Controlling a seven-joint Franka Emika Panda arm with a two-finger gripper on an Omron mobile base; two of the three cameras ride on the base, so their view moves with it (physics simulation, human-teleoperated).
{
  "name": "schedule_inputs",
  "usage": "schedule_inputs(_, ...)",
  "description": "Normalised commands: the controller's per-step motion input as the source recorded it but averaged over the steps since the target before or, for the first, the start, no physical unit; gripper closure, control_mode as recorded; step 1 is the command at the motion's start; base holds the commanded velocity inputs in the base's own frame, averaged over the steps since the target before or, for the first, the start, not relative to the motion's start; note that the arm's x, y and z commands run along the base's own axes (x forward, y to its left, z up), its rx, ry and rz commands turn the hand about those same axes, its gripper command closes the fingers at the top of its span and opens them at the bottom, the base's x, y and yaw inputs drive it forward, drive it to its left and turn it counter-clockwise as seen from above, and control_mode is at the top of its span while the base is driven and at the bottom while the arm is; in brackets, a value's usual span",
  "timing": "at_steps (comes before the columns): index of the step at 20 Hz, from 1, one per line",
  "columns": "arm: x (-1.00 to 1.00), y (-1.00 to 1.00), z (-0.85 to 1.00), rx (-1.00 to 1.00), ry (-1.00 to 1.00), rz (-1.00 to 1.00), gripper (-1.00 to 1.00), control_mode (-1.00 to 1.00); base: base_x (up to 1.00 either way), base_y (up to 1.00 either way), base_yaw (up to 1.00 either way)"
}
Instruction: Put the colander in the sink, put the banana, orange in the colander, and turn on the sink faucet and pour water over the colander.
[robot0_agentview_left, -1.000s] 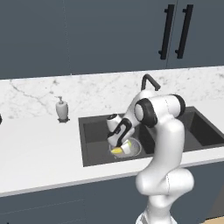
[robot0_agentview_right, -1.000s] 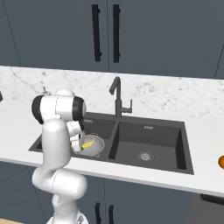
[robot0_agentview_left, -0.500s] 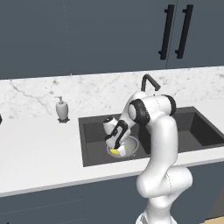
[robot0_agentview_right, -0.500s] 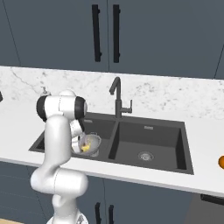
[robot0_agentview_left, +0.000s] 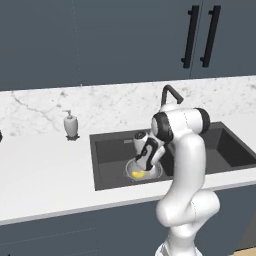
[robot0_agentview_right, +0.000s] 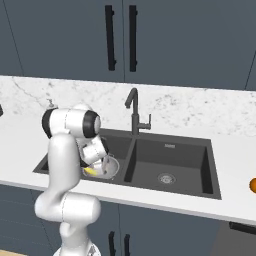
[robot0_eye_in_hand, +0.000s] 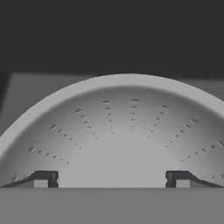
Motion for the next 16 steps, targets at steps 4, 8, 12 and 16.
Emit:
schedule_inputs(4,-0.5,-0.03,0.44,0.0,-0.43,0.0,-1.0,-1.0,0.0,0.0,0.0)
schedule_inputs(8,-0.61,0.47,0.68,-0.08,-0.38,0.0,-1.0,-1.0,0.0,0.0,0.0)
schedule_inputs(12,-0.36,0.72,0.93,-0.21,-0.09,0.0,-1.0,-1.0,0.0,0.0,0.0)
schedule_inputs(16,-0.53,0.68,0.95,-0.17,-0.02,0.0,-1.0,-1.0,0.0,0.0,0.0)
